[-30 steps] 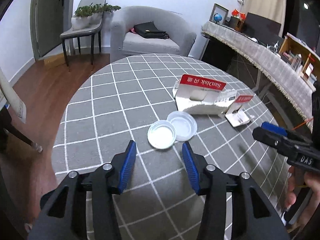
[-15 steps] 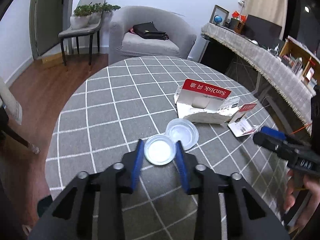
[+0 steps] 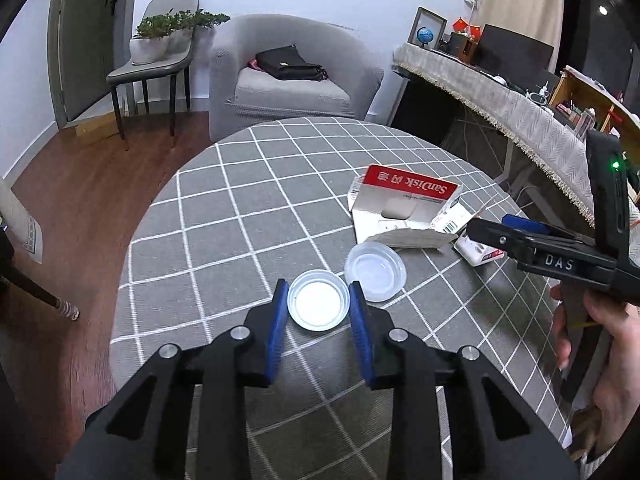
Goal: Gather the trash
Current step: 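Grasp the clear plastic lid with the left tool while the right tool grasps the SanDisk packaging, then carry the clear lid and SanDisk packaging with both tools over the teal bin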
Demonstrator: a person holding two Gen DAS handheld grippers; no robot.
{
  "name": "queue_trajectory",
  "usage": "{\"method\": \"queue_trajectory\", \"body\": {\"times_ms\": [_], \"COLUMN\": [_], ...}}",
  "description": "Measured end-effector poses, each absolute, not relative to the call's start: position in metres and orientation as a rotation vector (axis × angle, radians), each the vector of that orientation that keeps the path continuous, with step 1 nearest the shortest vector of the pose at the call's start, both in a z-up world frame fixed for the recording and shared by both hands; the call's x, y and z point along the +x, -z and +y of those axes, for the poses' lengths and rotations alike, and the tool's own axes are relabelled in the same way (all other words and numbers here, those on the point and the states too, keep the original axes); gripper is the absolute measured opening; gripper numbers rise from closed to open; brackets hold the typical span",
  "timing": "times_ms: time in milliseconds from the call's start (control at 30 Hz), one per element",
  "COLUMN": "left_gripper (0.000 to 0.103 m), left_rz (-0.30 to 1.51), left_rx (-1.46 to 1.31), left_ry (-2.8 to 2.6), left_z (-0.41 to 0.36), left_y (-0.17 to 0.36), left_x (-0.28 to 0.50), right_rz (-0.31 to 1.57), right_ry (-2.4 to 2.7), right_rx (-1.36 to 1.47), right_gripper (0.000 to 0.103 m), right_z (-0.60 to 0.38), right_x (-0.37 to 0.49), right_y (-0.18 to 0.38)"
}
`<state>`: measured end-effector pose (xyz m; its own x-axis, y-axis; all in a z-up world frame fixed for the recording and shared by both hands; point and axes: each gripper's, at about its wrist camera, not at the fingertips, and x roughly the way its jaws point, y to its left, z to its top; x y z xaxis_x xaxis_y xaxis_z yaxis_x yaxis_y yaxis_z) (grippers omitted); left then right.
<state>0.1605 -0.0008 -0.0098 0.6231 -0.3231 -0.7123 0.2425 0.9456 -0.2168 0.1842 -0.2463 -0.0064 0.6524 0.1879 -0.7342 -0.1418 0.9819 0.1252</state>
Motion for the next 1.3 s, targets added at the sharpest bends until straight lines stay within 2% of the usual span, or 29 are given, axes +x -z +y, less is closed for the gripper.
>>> {"method": "queue_trajectory", "body": {"times_ms": [433, 467, 500, 533, 1000, 1300], "left_gripper": [0.032, 0.032, 0.032, 0.032, 0.032, 0.033], "left_rz": [0.837, 0.839, 0.841, 0.841, 0.8, 0.775], "left_rx": [-0.109, -0.106, -0.104, -0.105, -0.158, -0.156], "left_ry": [0.32, 0.321, 0.32, 0.319, 0.288, 0.248], "left_z": [0.017, 0.019, 0.02, 0.021, 0.043, 0.042], "left_y": [0.006, 0.006, 0.006, 0.006, -0.011, -0.02], "left_x": [0.159, 0.159, 0.159, 0.158, 0.137, 0.119], "right_rz": [0.83, 0.832, 0.836, 0.841, 0.782, 0.71], "right_ry": [-0.284, -0.276, -0.267, -0.262, -0.19, -0.343], "right_rx": [-0.042, -0.028, -0.025, -0.02, 0.013, 0.011], "right_gripper": [0.09, 0.089, 0.078, 0.075, 0.075, 0.075], "right_z": [-0.23, -0.232, -0.231, -0.233, -0.257, -0.224], "right_x": [0.205, 0.207, 0.208, 0.21, 0.176, 0.143], "right_y": [0.008, 0.008, 0.008, 0.008, -0.021, -0.043]}}
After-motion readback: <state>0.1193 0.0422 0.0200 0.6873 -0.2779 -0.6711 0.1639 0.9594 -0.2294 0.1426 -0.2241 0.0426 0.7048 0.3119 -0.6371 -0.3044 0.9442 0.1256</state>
